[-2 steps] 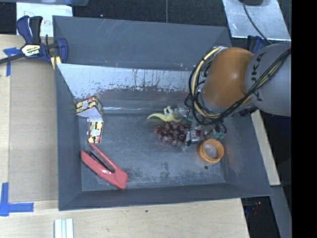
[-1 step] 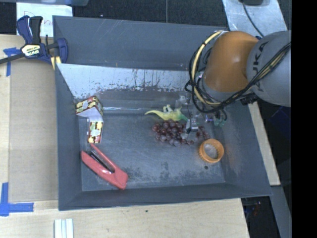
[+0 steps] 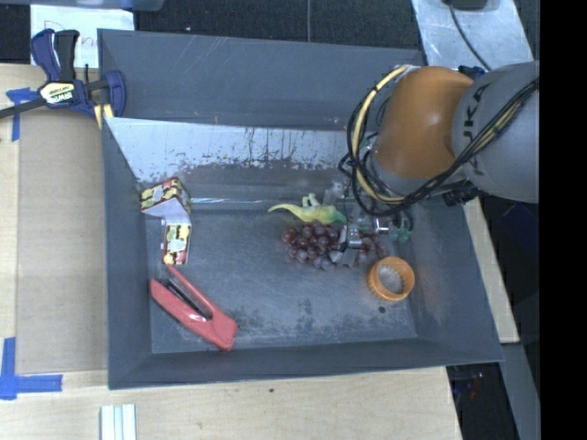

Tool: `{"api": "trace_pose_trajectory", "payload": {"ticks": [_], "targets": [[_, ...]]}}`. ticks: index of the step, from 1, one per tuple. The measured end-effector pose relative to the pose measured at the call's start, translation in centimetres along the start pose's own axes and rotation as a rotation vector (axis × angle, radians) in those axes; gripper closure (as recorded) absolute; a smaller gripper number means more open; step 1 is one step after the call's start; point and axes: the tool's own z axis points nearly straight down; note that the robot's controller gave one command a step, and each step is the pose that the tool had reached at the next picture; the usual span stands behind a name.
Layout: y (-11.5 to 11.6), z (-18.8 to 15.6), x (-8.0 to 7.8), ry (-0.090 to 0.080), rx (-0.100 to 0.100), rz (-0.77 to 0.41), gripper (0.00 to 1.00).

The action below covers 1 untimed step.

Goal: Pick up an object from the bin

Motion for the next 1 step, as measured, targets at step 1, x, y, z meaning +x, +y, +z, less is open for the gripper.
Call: {"api": "trace_pose_trajectory", "payload": {"ticks": [1], "targets": [[-1.86, 4.95, -1.56, -0.008, -0.002, 0.111, 0.0]]}}
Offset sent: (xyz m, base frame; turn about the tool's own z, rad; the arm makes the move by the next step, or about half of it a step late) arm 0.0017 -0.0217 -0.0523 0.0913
